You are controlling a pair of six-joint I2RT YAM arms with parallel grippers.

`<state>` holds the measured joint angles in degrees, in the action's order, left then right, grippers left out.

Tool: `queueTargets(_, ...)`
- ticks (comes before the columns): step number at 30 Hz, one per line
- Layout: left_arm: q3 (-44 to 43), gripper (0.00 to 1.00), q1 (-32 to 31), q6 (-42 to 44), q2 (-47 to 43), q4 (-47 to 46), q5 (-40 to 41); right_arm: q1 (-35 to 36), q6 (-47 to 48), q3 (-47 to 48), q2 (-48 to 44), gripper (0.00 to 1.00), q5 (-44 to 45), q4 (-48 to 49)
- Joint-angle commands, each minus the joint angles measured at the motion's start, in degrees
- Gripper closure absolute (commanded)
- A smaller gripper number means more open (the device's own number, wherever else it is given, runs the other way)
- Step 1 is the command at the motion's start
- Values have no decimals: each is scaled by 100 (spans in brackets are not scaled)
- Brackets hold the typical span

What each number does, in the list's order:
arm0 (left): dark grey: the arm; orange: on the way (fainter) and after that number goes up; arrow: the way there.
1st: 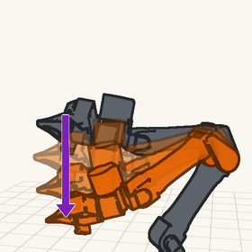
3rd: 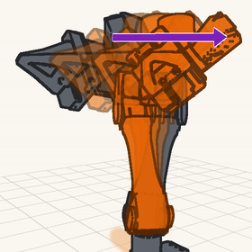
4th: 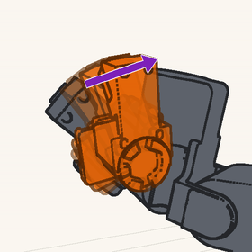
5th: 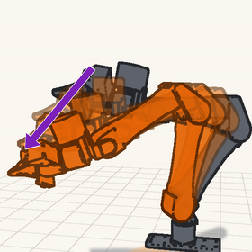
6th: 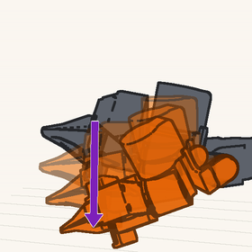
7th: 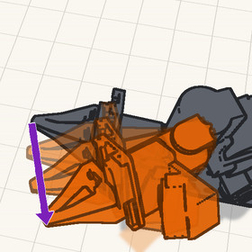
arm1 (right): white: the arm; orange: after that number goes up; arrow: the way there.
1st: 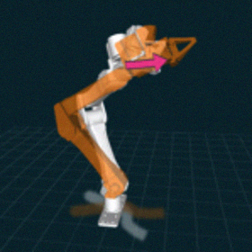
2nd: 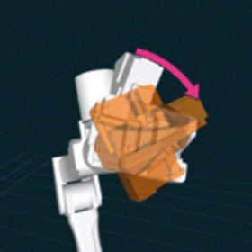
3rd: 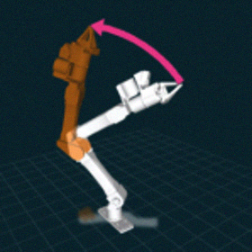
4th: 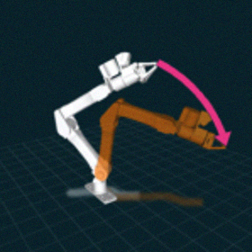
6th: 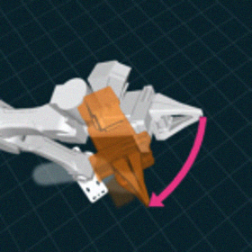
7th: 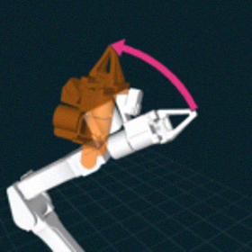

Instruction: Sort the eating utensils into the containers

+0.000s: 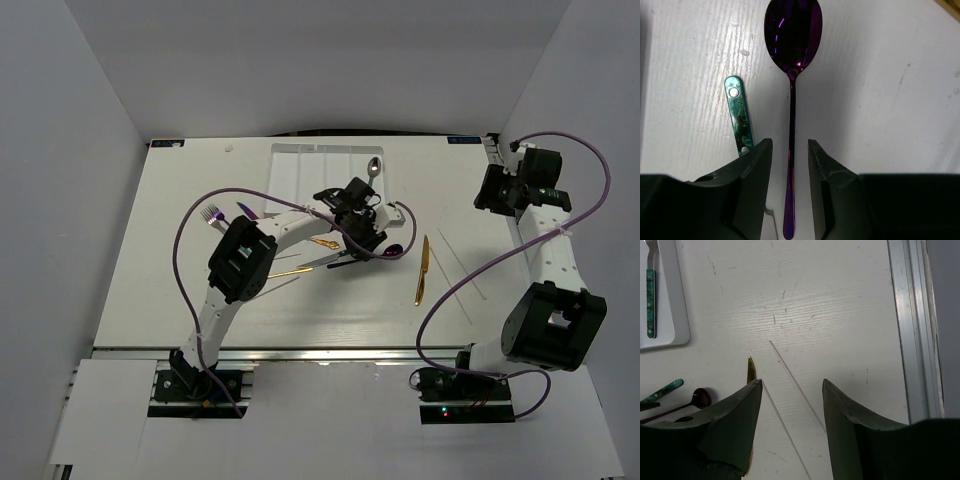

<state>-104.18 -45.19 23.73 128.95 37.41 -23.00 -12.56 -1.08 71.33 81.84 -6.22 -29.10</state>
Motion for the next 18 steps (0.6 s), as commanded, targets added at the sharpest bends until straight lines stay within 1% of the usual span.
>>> queueTargets(1,-216,55,-42,53,87,-23,-81,-89,38,83,-116,42,-134,-69)
queueTargets(4,-199,58,-113,44,113,-58,-108,-142,55,92,-125,43,-160,-52)
queueTargets(10,-155,62,-183,-17,245,-76,-81,-238,47,30,-90,44,-283,-43)
queueTargets(15,-76,69,-244,-8,403,-76,24,-317,73,-23,-116,45,-319,-25)
queueTargets(18,38,72,-350,44,552,-93,217,-370,82,-58,-125,45,-310,-25)
